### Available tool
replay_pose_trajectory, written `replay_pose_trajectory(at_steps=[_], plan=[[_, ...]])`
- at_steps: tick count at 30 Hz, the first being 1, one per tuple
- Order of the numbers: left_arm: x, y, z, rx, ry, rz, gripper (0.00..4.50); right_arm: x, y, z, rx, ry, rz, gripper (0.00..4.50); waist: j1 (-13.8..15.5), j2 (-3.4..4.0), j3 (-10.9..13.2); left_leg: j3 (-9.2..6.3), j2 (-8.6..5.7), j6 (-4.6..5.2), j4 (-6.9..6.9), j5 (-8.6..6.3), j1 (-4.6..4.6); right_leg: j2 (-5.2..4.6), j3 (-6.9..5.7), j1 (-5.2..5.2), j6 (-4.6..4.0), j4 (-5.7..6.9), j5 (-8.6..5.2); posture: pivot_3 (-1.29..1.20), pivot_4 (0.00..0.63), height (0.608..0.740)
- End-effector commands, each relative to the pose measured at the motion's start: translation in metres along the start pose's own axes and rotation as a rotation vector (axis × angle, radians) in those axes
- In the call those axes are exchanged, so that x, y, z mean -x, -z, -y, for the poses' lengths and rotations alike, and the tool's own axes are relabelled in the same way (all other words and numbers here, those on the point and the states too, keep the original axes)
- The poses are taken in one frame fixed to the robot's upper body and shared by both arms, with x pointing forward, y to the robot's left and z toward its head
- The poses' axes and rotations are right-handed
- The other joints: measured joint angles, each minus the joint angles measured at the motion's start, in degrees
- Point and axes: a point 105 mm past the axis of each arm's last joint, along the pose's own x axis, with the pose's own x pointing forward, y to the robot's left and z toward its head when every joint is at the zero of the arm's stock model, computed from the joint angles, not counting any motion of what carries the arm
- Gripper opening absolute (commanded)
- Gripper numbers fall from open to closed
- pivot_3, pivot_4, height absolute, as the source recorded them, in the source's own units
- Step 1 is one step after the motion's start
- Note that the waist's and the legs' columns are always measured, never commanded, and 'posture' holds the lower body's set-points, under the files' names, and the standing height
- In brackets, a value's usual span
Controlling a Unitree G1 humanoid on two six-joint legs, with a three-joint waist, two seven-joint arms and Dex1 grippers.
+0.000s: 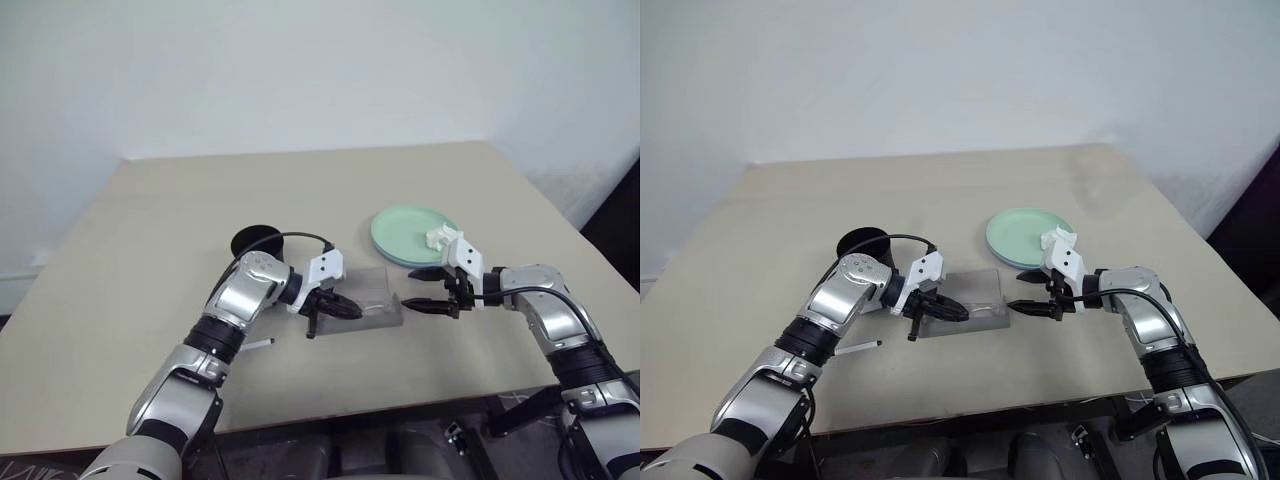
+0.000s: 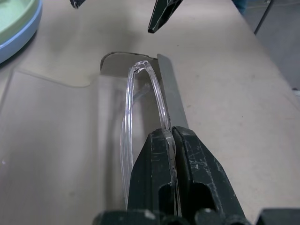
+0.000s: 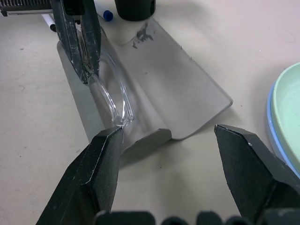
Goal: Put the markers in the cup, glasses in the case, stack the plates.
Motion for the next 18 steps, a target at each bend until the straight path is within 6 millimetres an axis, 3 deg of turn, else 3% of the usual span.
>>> replay_pose_trajectory(at_steps=[1,7,16,18], plan=[[0.002,-0.007,-0.011,-0.044,-0.061,-0.001,0.24,0.001,-0.013,0.006,0.045,0.015,0.026,3.39,0.0,0.0,0.0,0.0,0.0,-0.01,0.0,0.0,0.01,0.0,0.0,0.01,0.0,0.0,0.0,0.0,0.0,0.74],[0.004,-0.018,-0.019,-0.078,-0.1,0.03,2.05,0.0,-0.012,0.006,0.045,0.016,0.025,3.39,0.0,0.0,0.0,0.0,0.0,-0.01,0.02,0.0,0.01,0.0,0.0,0.02,0.01,0.01,0.0,0.0,0.0,0.74],[0.02,-0.054,-0.057,-0.18,-0.308,0.108,2.05,0.0,-0.011,0.007,0.043,0.024,0.023,3.39,0.0,-0.01,0.0,-0.01,-0.02,0.01,0.02,0.0,-0.01,-0.01,0.0,0.01,0.01,0.0,0.01,0.0,0.0,0.74],[0.022,-0.062,-0.067,-0.212,-0.373,0.109,1.65,-0.001,-0.011,0.007,0.043,0.025,0.024,3.39,0.0,-0.01,0.0,-0.01,-0.02,0.01,0.02,0.01,-0.01,-0.01,0.0,0.02,0.01,0.0,0.01,0.0,0.0,0.74]])
